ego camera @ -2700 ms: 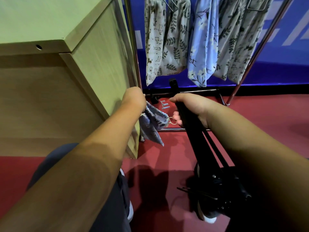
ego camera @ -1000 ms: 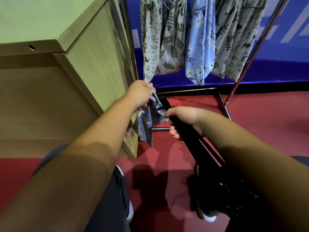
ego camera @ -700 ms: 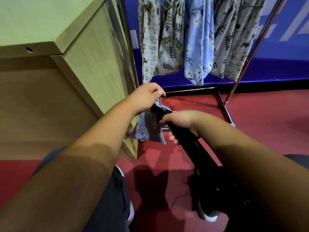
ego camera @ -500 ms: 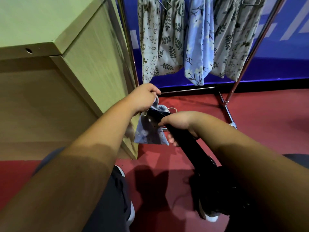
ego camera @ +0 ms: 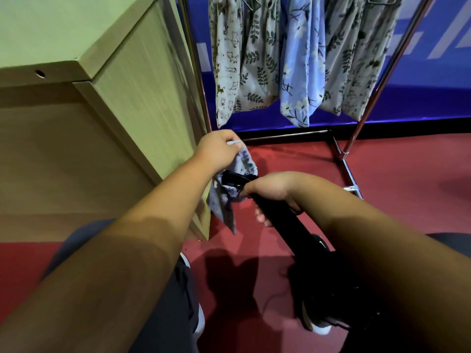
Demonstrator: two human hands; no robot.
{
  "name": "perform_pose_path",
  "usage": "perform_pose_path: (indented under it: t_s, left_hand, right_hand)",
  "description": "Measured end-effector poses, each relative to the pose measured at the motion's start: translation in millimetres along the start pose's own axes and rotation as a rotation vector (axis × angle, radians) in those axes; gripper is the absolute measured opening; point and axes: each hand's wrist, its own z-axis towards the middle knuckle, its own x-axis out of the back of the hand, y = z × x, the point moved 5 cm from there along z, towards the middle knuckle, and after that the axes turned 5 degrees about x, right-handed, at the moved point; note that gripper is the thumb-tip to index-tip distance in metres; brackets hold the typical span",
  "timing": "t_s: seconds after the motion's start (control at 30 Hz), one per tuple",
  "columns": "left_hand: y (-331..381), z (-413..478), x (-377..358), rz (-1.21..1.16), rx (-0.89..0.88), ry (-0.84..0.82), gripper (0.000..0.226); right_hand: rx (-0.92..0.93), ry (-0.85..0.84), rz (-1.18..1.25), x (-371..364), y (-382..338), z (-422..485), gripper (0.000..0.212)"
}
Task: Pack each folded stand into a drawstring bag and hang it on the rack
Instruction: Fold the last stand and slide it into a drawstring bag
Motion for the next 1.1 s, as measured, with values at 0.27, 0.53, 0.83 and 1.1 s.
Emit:
perform_pose_path:
  t_s: [0.27,0.53,0.83,1.1]
  left_hand:
    - [14,0,-8,-0.045,-0.157,-0.131,0.008]
    - [20,-4,-2,0.014,-0.141,-0.100,0.011]
    - [27,-14,-15,0.061,-0.144,-0.024,0.013]
    - [22,-17,-25,0.025,-0.018,-0.013,0.015]
  right_hand:
    - [0.021,0.005,0.063,4,-3,2,0.023]
    - [-0.007,0.087,0.262,23,-4,-2,0.027]
    - [0.060,0.040,0.386,24,-14,-6,0.014]
    - [0.159,0.191,0.213,30,-9,7,0.010]
